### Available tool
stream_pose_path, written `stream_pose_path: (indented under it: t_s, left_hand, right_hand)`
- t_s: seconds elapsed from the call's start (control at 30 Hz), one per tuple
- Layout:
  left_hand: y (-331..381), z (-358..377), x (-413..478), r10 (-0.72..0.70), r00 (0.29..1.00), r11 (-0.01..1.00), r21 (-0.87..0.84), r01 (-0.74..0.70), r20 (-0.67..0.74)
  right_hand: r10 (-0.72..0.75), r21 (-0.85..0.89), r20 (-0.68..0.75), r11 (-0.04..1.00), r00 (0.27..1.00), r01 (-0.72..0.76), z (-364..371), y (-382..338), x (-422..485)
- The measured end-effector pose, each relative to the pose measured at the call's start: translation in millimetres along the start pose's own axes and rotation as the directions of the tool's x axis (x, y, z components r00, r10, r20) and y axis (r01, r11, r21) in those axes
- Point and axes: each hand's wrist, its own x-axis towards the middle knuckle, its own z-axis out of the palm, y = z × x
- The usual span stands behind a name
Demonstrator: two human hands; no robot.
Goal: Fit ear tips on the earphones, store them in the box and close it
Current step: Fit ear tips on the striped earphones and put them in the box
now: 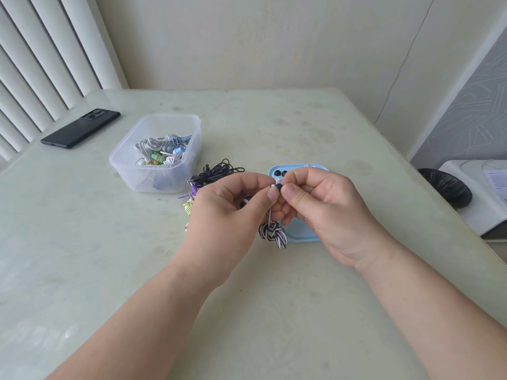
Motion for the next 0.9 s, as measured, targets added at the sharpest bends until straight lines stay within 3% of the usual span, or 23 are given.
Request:
stream_pose_path:
  t_s: [0.23, 0.43, 0.6, 0.9]
  left_hand:
    - [-1.3, 0.9, -0.6, -0.013, 1.0, 0.996, -0.092, 0.01, -0.025]
    - [-3.2, 0.7, -0.3, -0.024, 0.998, 0.996, -0.087, 0.019, -0.061]
    - [-0.7, 2.3, -1.0, -0.03, 0.998, 0.99, -0.138, 0.021, -0.062]
    - [-1.6, 2.3, -0.8, -0.025, 0.996, 0.995, -0.095, 0.017, -0.084]
  right_hand:
    - [0.023, 0.06, -0.059, 0.998, 0.998, -0.02, 5.6, 2.9, -1.0]
    - [-0.036, 0.0, -0.131, 0.999, 0.991, 0.036, 8.7, 2.6, -2.5]
    - [-0.079, -0.039, -0.134, 0.996, 0.988, 0.074, 6.8, 0.7, -2.6]
    - [-0.032, -0.01, -0.141, 0.999, 0.989, 0.031, 7.0, 3.8, -2.7]
